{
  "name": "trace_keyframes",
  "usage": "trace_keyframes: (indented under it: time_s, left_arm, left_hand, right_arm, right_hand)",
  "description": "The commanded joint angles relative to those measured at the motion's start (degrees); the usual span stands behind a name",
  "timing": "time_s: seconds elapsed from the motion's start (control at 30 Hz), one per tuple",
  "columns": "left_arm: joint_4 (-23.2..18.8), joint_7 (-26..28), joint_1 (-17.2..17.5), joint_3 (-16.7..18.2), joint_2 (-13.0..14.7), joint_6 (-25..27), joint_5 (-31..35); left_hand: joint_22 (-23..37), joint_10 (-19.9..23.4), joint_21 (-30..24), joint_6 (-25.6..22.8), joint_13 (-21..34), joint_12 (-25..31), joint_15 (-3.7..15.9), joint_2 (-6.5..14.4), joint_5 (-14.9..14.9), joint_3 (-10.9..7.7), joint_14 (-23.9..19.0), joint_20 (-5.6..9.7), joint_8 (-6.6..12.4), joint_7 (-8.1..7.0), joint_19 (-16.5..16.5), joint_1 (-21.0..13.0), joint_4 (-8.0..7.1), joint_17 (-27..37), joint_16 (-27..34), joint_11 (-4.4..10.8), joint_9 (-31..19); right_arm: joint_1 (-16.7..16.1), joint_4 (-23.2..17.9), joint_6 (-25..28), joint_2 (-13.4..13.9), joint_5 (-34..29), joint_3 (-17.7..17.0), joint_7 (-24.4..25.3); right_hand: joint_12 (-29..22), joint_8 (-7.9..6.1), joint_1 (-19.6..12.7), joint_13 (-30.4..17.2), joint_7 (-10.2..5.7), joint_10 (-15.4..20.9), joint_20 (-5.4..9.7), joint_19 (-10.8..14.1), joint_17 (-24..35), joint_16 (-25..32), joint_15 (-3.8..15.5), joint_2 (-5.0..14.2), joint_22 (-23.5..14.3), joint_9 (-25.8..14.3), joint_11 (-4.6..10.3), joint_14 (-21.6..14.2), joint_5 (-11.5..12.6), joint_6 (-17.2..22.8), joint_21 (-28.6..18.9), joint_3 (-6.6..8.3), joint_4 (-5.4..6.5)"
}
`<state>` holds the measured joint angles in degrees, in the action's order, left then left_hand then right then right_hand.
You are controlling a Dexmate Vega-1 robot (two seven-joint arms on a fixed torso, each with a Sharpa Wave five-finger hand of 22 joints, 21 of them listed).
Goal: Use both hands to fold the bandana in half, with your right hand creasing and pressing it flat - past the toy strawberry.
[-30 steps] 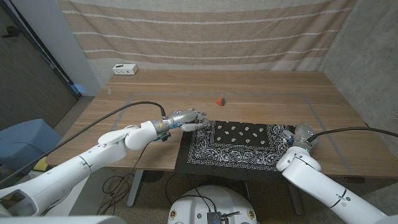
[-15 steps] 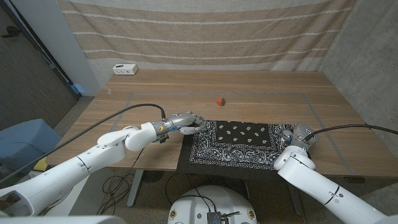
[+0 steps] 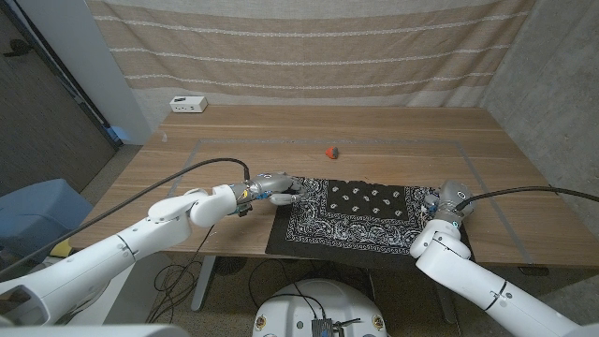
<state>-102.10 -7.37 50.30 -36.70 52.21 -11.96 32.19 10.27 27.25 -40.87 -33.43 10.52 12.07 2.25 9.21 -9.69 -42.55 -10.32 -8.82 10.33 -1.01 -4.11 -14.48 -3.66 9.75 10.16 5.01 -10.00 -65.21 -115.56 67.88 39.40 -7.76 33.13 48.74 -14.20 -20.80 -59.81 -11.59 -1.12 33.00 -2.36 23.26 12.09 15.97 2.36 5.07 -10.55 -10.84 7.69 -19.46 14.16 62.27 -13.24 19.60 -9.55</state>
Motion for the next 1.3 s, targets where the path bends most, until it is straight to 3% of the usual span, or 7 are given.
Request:
trace_keyframes:
  time_s: [0.03,0.2,0.37,0.6,0.83,1.0,1.3]
  left_arm:
    - [0.31,-3.52,-1.9,-2.33,-0.51,3.41,2.59]
    - [0.95,-3.31,-2.51,-2.73,-0.81,3.21,2.42]
    - [1.42,-3.6,-3.09,-3.16,-1.04,2.99,2.13]
    - [1.86,-3.4,-3.71,-3.39,-1.37,2.96,1.82]
    - [1.96,-3.55,-4.41,-3.75,-1.55,2.73,2.05]
    - [1.68,-3.84,-4.79,-4.0,-1.59,2.67,2.44]
    - [0.54,-4.13,-4.45,-3.99,-1.31,3.16,2.8]
  left_hand:
    - [0.16,-0.5,0.21,0.29,0.14,-0.17,0.83,-0.05,-0.2,-0.16,0.47,-0.28,-0.23,-0.04,-0.53,0.78,-0.5,0.13,-0.11,0.01,-0.32]
    - [0.17,-0.42,0.28,0.26,0.15,-0.18,0.8,-0.08,-0.21,-0.2,0.53,-0.28,-0.11,-0.14,-0.49,0.95,-0.63,0.1,-0.05,-0.04,-0.33]
    - [0.17,-0.41,0.35,0.22,0.16,-0.22,0.8,-0.15,-0.22,-0.26,0.54,-0.22,-0.03,-0.1,-0.44,1.03,-0.63,0.04,-0.01,-0.06,-0.34]
    - [0.17,-0.43,0.42,0.31,0.16,-0.26,0.87,-0.28,-0.22,-0.31,0.56,-0.12,0.0,-0.11,-0.37,1.1,-0.56,-0.03,0.01,-0.17,-0.34]
    - [0.17,-0.5,0.51,0.43,0.17,-0.32,0.94,-0.33,-0.24,-0.41,0.5,-0.14,0.02,-0.09,-0.31,1.16,-0.49,-0.08,0.05,-0.23,-0.34]
    - [0.17,-0.53,0.57,0.52,0.17,-0.35,0.94,-0.36,-0.24,-0.47,0.54,-0.12,0.03,-0.07,-0.28,1.19,-0.43,-0.11,0.04,-0.11,-0.35]
    - [0.18,-0.53,0.69,0.55,0.17,-0.38,1.03,-0.41,-0.25,-0.58,0.55,-0.13,0.08,-0.06,-0.26,1.22,-0.31,-0.16,0.05,-0.21,-0.35]
  right_arm:
    - [-1.16,-0.7,-5.67,0.33,-2.47,-1.13,1.27]
    - [-3.11,-2.21,-11.8,-0.81,-1.75,-4.38,2.39]
    - [-2.56,-1.15,-15.63,-1.57,-6.23,-2.79,6.35]
    - [-2.36,-1.79,-20.51,-1.78,-11.4,-1.05,8.41]
    - [-2.63,-3.66,-23.19,-1.56,-16.4,0.69,8.01]
    - [-2.52,-6.33,-21.45,-0.4,-19.9,2.47,4.11]
    - [-2.68,-9.33,-19.49,-0.3,-27.63,5.28,1.56]
  right_hand:
    - [-0.38,0.09,-0.78,-0.07,-0.18,0.86,0.21,0.66,0.17,0.56,7.98,0.11,-0.09,-0.27,0.05,-0.81,-0.35,1.25,-0.44,-0.35,0.05]
    - [-0.23,0.3,-1.69,-0.06,1.37,1.27,-0.06,0.84,0.25,0.66,7.46,0.47,-0.1,-0.3,-0.77,-0.82,-0.5,1.42,-0.45,-0.37,0.02]
    - [-0.25,0.45,-2.46,-0.08,2.42,2.06,-0.31,0.62,0.35,0.9,7.2,0.92,-0.11,-0.37,-1.85,-1.12,-0.72,1.56,-0.31,-0.36,0.06]
    - [-0.64,0.16,-3.5,-0.12,4.28,4.22,-0.6,0.7,0.06,0.8,7.52,0.69,-0.09,-0.45,-1.58,-2.27,-1.07,2.96,-0.24,0.25,-0.2]
    - [-0.94,-1.43,-5.02,-0.1,7.19,6.69,-0.95,0.81,-0.26,0.19,7.64,-1.01,0.03,-1.59,-1.63,-3.69,-1.96,6.11,-0.01,1.67,-0.6]
    - [-0.41,-2.45,-4.63,-0.11,6.83,6.29,-1.07,0.07,-0.16,-0.44,7.81,-1.99,0.07,-2.32,-1.56,-3.14,-2.24,7.57,0.42,2.1,-0.22]
    - [0.37,-3.65,-4.38,-0.19,6.4,5.51,-1.45,-1.38,0.11,-1.2,7.52,-2.88,0.08,-3.6,-2.05,-2.25,-1.7,8.03,1.08,3.01,-0.02]
